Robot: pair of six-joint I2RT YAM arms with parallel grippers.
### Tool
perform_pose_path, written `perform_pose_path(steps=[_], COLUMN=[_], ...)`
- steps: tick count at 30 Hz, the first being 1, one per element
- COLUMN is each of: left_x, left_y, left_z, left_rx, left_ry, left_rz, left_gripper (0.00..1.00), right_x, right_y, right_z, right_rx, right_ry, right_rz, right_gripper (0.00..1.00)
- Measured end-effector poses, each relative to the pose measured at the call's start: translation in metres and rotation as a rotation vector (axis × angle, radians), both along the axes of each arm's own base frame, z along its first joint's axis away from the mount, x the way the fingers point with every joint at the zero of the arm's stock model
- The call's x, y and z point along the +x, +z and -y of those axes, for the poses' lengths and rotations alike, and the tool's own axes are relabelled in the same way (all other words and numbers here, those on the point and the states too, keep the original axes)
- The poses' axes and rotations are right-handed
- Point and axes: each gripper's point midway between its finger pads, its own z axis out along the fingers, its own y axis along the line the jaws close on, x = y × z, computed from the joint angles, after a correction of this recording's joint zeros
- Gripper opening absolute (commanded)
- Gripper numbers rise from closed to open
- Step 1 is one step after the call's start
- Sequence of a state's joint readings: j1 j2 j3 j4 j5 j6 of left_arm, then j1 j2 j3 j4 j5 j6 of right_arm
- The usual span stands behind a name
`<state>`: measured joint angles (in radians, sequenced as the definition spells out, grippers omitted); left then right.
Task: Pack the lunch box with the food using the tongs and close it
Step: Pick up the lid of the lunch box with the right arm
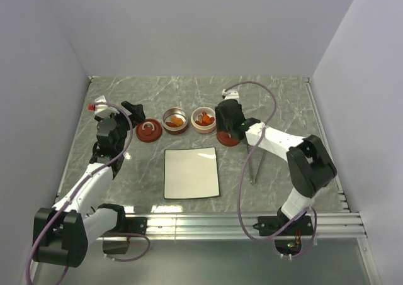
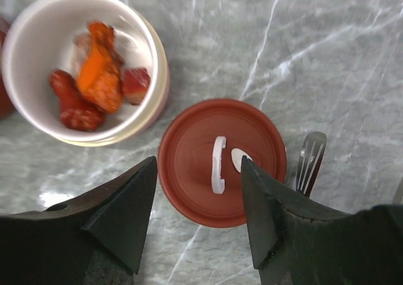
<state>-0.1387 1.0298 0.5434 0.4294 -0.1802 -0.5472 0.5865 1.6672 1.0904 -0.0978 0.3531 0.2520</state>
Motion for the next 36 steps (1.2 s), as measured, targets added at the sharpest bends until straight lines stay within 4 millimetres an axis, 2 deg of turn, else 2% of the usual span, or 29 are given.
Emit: perform_pose_path(steps=[2,7,17,23,26,27,36], left_x=[0.000,0.002,0.004,0.004,0.004,0.004,0.004], left_y=[0.000,0.000,-0.006,-0.006,-0.006,-0.006,-0.006], left_z=[0.000,0.000,0.001,0.001,0.001,0.001,0.000], left_rx=[0.000,0.000,0.002,0.002,0.002,0.001,0.002], left_ry=[0.000,0.000,0.000,0.000,0.000,0.000,0.000], left_rz=[0.001,0.005,-0.012,-0.010,-0.010,-0.010,-0.010], left_gripper=[1.00,0.99,0.99,0.99,1.00,1.00,1.00], right_x=[0.001,0.003,0.000,-0.005,-0.005,-0.006,-0.002], right_y=[-0.012,-0.026,-0.055,-0.065,-0.066,-0.066,-0.057], right_z=[0.000,0.002,0.021,0.024,0.026,0.027,0.032], right_rx=[-0.028,-0.076,-0.147,-0.161,-0.166,-0.167,-0.196], right_ry=[0.002,-0.011,-0.057,-0.063,-0.065,-0.066,-0.093], right_rz=[-0.037,-0.080,-0.167,-0.202,-0.209,-0.210,-0.202], right_gripper=[0.62,0.59,0.48,0.31,0.16,0.00,0.00])
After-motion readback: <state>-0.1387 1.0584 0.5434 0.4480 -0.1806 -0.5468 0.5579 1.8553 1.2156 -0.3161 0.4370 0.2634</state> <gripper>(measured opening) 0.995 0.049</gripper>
